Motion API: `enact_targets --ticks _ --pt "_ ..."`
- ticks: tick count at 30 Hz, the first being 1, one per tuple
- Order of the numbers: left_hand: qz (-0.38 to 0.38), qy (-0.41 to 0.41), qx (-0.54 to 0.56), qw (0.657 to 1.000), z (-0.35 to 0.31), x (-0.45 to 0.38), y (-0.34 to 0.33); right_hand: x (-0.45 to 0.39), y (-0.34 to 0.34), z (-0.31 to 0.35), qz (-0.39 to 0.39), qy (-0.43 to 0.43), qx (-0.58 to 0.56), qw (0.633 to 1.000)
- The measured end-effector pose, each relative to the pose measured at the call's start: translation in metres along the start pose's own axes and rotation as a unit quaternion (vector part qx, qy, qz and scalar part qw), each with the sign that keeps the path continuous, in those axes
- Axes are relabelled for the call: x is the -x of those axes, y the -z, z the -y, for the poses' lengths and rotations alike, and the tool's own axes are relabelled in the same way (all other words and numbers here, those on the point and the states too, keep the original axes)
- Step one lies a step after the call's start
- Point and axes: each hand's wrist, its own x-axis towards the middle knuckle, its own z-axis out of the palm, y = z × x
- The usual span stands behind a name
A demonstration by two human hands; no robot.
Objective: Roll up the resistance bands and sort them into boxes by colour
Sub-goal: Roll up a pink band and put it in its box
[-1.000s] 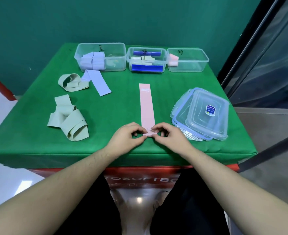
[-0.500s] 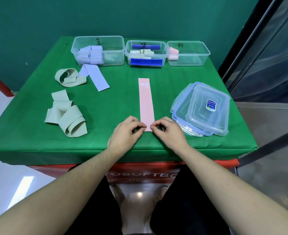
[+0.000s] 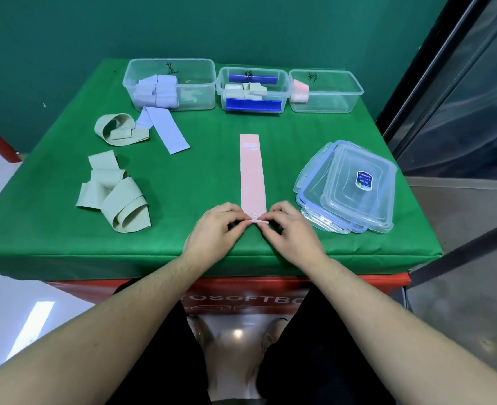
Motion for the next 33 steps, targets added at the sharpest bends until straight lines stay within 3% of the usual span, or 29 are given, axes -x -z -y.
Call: enact_targets --ticks 14,33 --pt "0.003 0.041 -0.011 0.999 -0.0009 -0.0037 -0.0024 -0.0022 -0.0051 -0.0001 -0.007 -0.065 -0.01 0.998" --pt "-0.007 0.028 -0.021 0.999 0.0009 -0.0033 -0.0039 -0.0013 -0.0031 0.001 -0.001 -0.032 0.014 0.999"
